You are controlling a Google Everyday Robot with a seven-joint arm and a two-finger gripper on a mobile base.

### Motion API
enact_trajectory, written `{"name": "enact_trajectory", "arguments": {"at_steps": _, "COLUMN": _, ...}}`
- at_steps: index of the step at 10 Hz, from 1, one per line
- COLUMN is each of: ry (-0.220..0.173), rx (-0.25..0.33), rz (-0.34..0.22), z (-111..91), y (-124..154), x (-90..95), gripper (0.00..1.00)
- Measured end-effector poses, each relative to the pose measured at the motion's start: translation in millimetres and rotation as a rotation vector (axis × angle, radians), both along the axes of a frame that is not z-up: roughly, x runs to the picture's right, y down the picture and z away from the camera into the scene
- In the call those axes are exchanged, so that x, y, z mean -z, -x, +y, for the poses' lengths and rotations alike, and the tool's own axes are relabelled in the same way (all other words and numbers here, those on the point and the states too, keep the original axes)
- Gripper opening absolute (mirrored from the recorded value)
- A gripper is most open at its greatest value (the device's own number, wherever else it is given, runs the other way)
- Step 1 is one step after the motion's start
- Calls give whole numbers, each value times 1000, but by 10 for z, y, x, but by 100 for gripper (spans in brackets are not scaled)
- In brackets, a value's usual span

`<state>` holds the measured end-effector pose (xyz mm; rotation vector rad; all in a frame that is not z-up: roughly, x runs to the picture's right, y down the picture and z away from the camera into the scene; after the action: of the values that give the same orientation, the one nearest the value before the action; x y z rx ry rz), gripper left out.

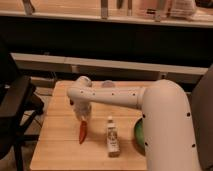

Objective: Drag the pepper across the table

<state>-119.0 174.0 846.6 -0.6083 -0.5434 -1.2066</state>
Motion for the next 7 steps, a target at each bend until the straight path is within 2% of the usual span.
{"name": "enact_trajectory", "arguments": {"at_steps": 2, "ry": -5, "rx": -9, "rz": -2, "z": -96, "y": -42, "x": -46, "gripper": 0}}
{"name": "enact_trajectory", "arguments": {"at_steps": 4, "ry": -12, "rx": -17, "rz": -3, "z": -178, "y": -241, "x": -46, "gripper": 0}}
{"name": "enact_trajectory", "arguments": {"at_steps": 7, "ry": -16, "rx": -34, "rz": -2, "z": -288, "y": -243, "x": -114, "gripper": 0}}
